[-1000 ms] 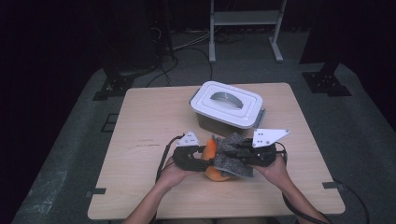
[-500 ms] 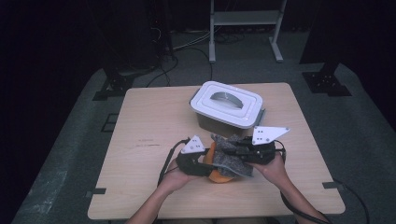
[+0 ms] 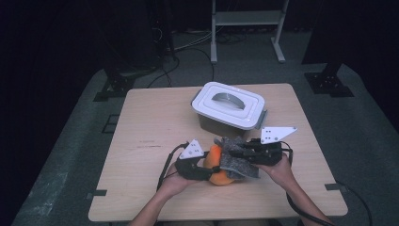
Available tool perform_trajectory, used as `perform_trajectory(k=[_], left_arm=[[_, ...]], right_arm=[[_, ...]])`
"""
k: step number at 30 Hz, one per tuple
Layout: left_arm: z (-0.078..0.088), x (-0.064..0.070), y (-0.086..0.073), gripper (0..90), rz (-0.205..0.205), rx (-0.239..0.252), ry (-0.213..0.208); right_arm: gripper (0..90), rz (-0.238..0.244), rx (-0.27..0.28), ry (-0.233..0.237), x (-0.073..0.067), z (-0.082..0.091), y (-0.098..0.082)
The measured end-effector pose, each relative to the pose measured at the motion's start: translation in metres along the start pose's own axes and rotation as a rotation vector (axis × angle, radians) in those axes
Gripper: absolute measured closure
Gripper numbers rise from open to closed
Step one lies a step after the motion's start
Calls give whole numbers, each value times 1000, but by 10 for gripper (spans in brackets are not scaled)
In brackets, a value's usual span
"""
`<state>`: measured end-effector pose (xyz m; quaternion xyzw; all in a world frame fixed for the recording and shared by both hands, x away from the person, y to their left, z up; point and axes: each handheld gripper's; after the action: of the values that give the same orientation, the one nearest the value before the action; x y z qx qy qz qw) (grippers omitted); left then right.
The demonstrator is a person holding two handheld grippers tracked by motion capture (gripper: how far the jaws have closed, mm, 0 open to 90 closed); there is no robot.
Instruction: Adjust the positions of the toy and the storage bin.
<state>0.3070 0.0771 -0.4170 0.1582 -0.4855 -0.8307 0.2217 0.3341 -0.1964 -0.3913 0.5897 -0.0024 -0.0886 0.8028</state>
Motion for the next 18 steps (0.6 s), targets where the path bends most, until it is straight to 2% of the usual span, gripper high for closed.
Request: perform_trajectory(k=[4, 6, 8, 12, 13, 14, 15, 16, 17, 18], left_arm=[[2, 21, -2, 379, -223, 26, -8], [2, 21, -3, 369, -220, 26, -9], [3, 17, -4, 344, -183, 25, -26], [2, 17, -3, 150, -175, 31, -64], [2, 17, -2, 82, -150, 42, -81], [1, 16, -1, 58, -141, 39, -98], [0, 15, -1, 60, -131, 32, -114], [0, 16, -1, 93, -141, 21, -123], [0, 18, -2, 175, -171, 13, -118], [0, 21, -3, 219, -188, 17, -112]], right_arm=[[746, -3, -1, 23, 3, -1, 5], [746, -23, 0, 25, 4, 0, 5], [746, -36, 0, 34, 4, 1, 2], [746, -36, -9, 72, -3, -1, -3], [746, -37, -6, 86, -3, -1, -4], [746, -41, -9, 115, -4, -1, -5], [746, -39, -13, 130, -5, -1, -6], [746, -40, -18, 146, -6, -2, -5], [746, -34, -25, 154, -7, -3, -4], [746, -26, -27, 156, -8, -4, -3]])
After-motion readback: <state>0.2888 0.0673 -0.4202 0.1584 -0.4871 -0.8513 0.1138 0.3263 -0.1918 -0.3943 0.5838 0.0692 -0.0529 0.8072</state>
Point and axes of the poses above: each handheld gripper's, and its own axes: z roughly backward along the jaws, y roughly out of its top, x roughly to its right, and after that the axes turned 8 degrees about y, right-handed
